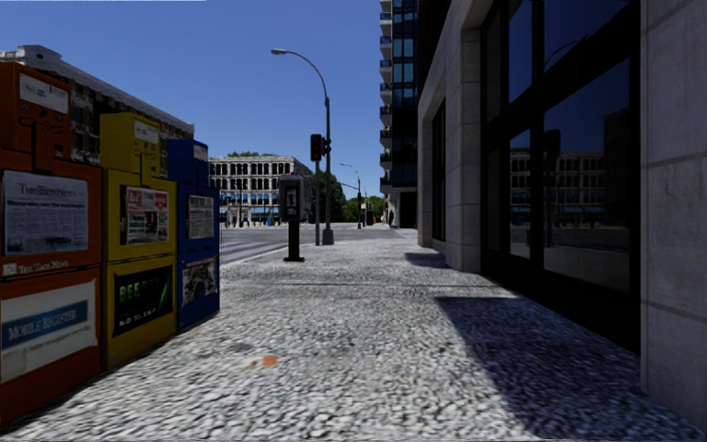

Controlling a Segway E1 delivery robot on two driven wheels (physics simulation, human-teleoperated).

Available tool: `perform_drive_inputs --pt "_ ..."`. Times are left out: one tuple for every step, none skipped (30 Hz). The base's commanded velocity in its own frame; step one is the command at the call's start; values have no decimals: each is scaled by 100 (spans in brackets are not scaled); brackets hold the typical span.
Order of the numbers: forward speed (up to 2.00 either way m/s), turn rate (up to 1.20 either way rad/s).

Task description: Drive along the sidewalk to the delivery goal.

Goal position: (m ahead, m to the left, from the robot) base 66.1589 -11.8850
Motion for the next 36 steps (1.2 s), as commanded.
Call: perform_drive_inputs --pt "200 0" --pt "200 0" --pt "200 0" --pt "200 0" --pt "200 0" --pt "200 0" --pt "200 0" --pt "200 0" --pt "200 0" --pt "200 -99" --pt "200 -120" --pt "200 -120" --pt "200 -120" --pt "200 -102" --pt "200 -73" --pt "200 -59" --pt "200 -50" --pt "200 -40" --pt "200 -24" --pt "200 -9" --pt "200 -1" --pt "200 0" --pt "200 0" --pt "200 0" --pt "200 0" --pt "200 0" --pt "200 0" --pt "200 0" --pt "200 0" --pt "200 0" --pt "200 0" --pt "200 0" --pt "200 0" --pt "200 0" --pt "200 0" --pt "200 0"
